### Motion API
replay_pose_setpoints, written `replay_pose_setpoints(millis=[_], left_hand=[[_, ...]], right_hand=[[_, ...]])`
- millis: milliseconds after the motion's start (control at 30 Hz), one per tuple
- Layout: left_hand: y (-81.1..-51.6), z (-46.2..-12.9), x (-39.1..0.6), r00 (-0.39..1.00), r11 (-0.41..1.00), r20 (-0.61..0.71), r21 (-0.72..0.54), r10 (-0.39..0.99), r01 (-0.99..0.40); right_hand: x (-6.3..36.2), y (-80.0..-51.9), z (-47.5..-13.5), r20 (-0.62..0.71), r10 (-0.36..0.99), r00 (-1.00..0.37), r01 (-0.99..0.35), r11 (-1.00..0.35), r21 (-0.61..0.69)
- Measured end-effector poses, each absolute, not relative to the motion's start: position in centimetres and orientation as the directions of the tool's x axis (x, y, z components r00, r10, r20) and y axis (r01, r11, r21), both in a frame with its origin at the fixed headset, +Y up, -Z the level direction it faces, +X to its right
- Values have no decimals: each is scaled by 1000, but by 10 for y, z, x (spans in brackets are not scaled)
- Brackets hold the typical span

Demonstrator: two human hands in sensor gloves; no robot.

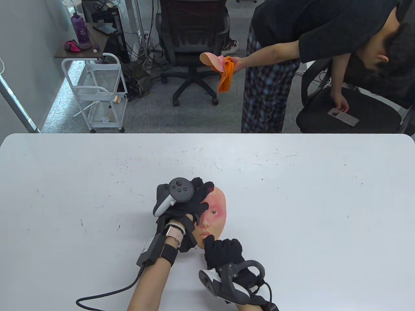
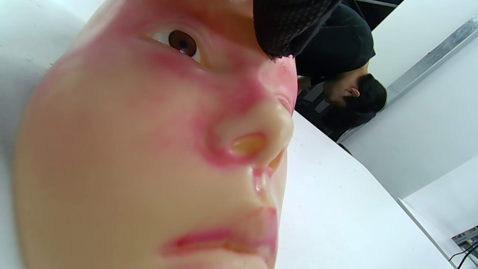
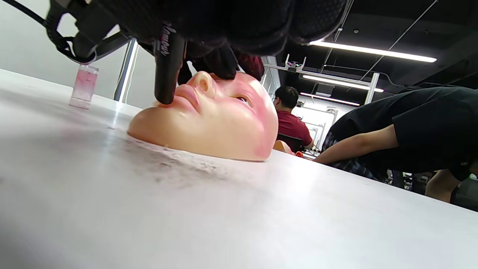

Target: Apply lipstick on mannequin lips

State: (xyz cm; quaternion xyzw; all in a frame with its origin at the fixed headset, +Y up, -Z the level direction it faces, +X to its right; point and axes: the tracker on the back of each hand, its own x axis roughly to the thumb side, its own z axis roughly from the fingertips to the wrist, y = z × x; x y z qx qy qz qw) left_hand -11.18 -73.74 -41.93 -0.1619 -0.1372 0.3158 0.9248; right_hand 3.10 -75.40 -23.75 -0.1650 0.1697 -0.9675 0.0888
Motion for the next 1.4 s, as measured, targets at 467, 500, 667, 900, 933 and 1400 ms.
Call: replay_pose_setpoints(millis=[467, 500, 667, 900, 933, 1400], left_hand=[[-738, -419, -112, 761, 745, 147, -386, 632, -544], [-738, -419, -112, 760, 744, 147, -387, 633, -545], [-738, -419, -112, 758, 742, 147, -389, 636, -547], [-739, -419, -112, 757, 741, 147, -390, 637, -547], [-739, -420, -112, 756, 740, 146, -390, 638, -548], [-739, -420, -113, 755, 738, 146, -393, 639, -549]], right_hand=[[35, -755, -238, 236, -232, -944, 138, -923, -358], [36, -755, -240, 231, -232, -945, 144, -928, -345], [41, -755, -246, 224, -178, -958, 107, -948, -298], [44, -753, -243, 267, -72, -961, -21, -943, -333], [42, -754, -244, 275, -71, -959, -23, -945, -325], [19, -756, -243, 275, -271, -923, 167, -922, -348]])
